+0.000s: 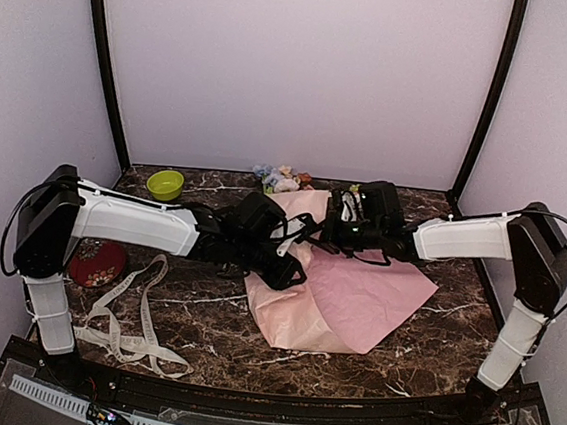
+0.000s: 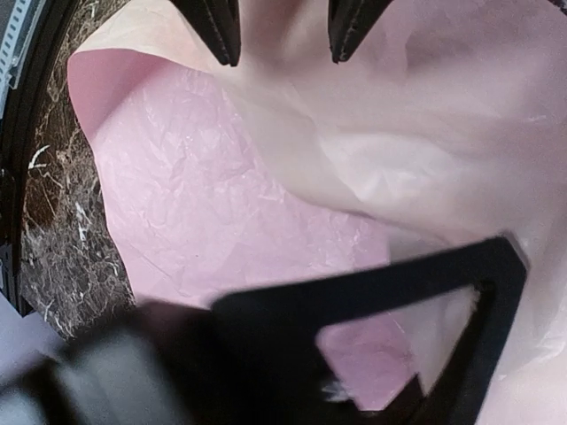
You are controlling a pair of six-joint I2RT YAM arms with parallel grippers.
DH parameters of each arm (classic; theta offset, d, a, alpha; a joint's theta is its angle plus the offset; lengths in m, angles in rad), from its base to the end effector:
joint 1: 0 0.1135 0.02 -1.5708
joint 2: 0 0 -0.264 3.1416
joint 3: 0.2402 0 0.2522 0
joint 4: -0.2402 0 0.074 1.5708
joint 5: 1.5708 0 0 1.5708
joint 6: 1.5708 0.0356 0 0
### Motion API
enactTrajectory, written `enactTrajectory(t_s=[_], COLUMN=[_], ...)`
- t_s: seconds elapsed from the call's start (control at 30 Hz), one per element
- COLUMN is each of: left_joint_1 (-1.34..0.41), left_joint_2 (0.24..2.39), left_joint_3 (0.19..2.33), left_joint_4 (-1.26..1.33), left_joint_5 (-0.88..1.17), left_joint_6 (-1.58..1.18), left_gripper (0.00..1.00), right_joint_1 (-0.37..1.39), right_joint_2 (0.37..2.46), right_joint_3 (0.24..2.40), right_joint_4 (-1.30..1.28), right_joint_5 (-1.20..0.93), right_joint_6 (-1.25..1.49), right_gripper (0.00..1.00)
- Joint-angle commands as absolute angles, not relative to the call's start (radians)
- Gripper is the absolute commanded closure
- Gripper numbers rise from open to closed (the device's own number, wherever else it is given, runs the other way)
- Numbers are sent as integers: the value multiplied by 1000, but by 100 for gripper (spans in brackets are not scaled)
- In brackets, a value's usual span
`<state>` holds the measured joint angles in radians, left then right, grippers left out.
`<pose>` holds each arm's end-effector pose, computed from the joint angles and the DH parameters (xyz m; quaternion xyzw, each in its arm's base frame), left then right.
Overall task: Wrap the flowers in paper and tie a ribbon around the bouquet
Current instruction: Adjust the 2/3-folded wrapping paper at the center of the board.
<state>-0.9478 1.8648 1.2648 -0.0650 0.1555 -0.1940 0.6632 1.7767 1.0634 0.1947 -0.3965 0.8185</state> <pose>0.2397 -0.3431 0.2100 0.3615 0.8210 -0.2945 0.3293 0.2999 0.2517 0.2041 -0.0328 0.8530 0.4580 0.2483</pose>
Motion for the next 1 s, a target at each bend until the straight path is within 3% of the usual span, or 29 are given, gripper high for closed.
enactTrajectory(t_s=[0.0,0.13,0.23,0.3,0.63,0.97], left_joint_1=[-1042,-1121,-1137,-1144,-1181,-1181], left_joint_2=[1756,1759,1820,1861,2010,2078], left_joint_3=[1309,1306,1317,1326,1351,1391], left_joint_4=[-126,-144,-195,-215,-194,-267], left_joint_5=[-15,-108,-123,-129,-147,-377], left_joint_6=[-38,31,23,24,57,-38], left_gripper=[64,66,79,83,83,81], right_joint_1=[609,592,591,591,590,590], right_joint_2=[1803,1836,1859,1869,1878,1854], right_joint_3=[1125,1184,1213,1222,1241,1251], right_joint_4=[144,100,81,69,41,-4], right_joint_5=[-409,-437,-465,-473,-455,-467], right_joint_6=[724,675,648,647,624,606], right_gripper=[100,100,100,100,100,100])
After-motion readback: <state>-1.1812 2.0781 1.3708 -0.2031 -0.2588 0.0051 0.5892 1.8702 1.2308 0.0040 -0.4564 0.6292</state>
